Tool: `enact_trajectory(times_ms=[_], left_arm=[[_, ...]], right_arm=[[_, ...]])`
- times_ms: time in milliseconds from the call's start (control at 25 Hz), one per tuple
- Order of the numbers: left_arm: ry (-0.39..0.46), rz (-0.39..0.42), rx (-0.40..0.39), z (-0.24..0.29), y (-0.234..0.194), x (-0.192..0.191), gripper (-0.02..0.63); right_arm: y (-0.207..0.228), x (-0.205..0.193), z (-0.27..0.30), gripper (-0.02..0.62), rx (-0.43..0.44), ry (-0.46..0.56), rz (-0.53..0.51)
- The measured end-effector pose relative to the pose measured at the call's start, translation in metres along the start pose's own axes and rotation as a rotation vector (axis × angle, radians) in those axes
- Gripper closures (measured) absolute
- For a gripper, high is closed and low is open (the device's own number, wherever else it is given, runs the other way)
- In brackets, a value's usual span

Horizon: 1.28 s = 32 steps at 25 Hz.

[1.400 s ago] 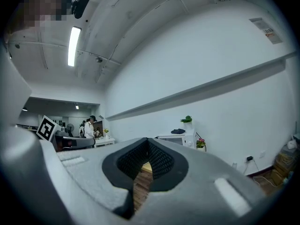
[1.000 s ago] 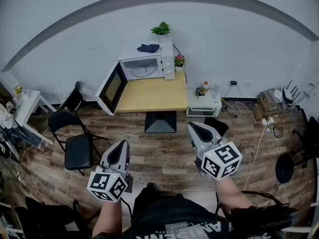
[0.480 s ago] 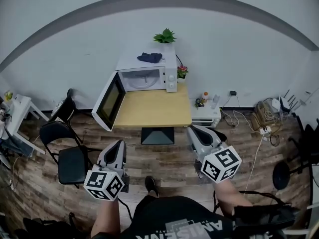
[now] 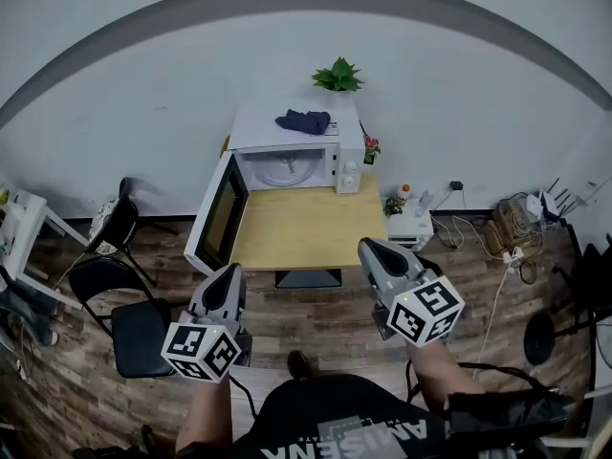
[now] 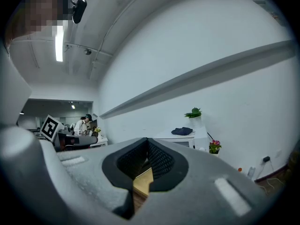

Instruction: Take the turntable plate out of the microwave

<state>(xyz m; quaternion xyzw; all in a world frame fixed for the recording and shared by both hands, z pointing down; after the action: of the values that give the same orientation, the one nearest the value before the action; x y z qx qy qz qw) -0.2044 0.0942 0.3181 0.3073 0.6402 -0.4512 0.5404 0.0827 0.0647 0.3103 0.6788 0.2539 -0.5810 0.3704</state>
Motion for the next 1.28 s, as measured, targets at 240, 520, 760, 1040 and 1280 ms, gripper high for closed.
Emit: enact_trajectory(times_ms=[240,520,760,1040,1280], left_arm=[[-0.008,0.011,-0.037,0.043,-0.042,0.004,0.604],[-0.064,-0.043,-0.077,0.085,-0.071,-0.015,0.604],[-0.075,-0.052,-0.010,0.121,-0.087,-0.030,0.604],[-0.118,-0.152,0.053,0.181,-0.100,-0.051,0.604],[-0.161,-0.255,0.118,0.237,-0.114,-0.080,0.528]], right_arm=[[0.008,-0.010,0.055,0.589,-0.035,0.000,0.009],[0.023,-0.029,0.098,0.589,-0.072,-0.029,0.075],[0.058,-0.049,0.126,0.589,-0.130,-0.063,0.135],[0.112,-0.061,0.173,0.574,-0.070,-0.071,0.165],[0.162,-0.088,0.206,0.560,-0.034,-0.143,0.247]])
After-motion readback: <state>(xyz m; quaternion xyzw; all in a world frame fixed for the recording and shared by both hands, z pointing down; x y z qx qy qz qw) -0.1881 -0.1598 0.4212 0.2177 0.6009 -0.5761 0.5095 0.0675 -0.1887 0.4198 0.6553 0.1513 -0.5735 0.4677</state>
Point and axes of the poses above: the fingertips, and each gripper's own axes: z forward along the fingers, y to its right, x out of its top, the point moved 7 cm from there along -z, backward along the fingers, and after that the axes turned 7 degrees about y, right-handed, at the moved point
